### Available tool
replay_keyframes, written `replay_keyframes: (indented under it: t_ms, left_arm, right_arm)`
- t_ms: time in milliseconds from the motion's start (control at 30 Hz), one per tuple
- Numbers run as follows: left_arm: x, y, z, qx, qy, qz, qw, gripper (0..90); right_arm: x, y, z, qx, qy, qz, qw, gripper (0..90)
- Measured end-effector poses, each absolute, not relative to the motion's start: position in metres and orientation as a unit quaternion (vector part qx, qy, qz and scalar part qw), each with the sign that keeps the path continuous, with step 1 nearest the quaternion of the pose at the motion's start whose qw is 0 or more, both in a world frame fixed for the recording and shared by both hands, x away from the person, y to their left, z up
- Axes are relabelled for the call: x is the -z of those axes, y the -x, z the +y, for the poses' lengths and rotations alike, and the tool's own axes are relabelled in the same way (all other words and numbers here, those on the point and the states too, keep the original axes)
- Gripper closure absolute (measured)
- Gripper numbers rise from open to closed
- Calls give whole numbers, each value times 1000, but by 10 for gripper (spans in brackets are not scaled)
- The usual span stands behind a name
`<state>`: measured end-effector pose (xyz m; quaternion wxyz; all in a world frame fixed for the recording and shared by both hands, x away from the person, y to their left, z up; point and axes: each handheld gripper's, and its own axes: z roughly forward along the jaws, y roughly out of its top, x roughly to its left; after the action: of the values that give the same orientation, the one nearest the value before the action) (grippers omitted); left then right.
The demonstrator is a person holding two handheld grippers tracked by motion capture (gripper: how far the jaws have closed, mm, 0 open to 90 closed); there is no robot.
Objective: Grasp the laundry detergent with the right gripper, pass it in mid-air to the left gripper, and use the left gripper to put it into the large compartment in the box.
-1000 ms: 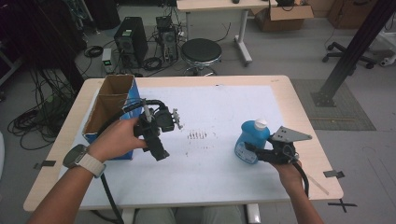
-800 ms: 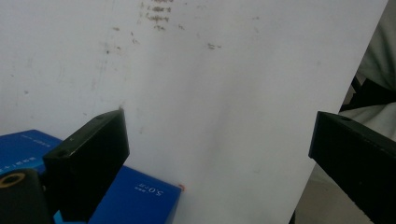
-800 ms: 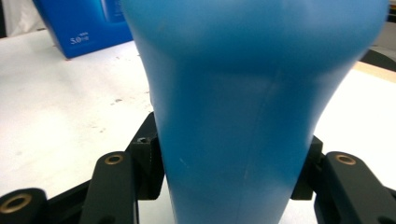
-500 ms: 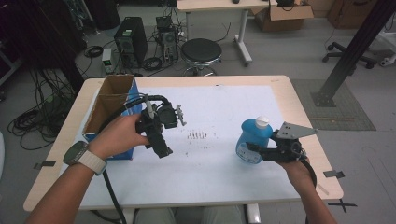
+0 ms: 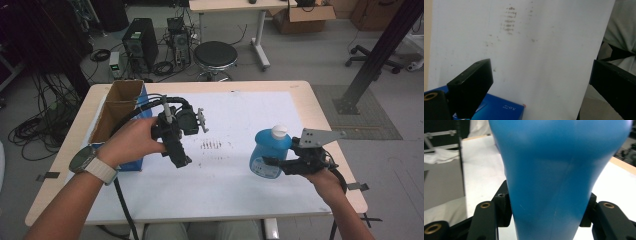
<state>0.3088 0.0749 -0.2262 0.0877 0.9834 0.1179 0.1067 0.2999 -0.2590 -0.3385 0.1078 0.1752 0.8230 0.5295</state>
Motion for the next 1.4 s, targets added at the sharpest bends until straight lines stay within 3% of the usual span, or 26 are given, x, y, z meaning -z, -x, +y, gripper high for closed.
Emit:
replay_keyframes:
  t_ms: [733,1400]
  left_arm:
    - [198,-297,47,-83,-990,70,95,55]
    - [186,-293,39,-72,-992,43,94,56]
  right_arm:
    - [316,-309,-217,-534,-78,840,55,446]
    - [319,-313,-171,-535,-18,844,6,446]
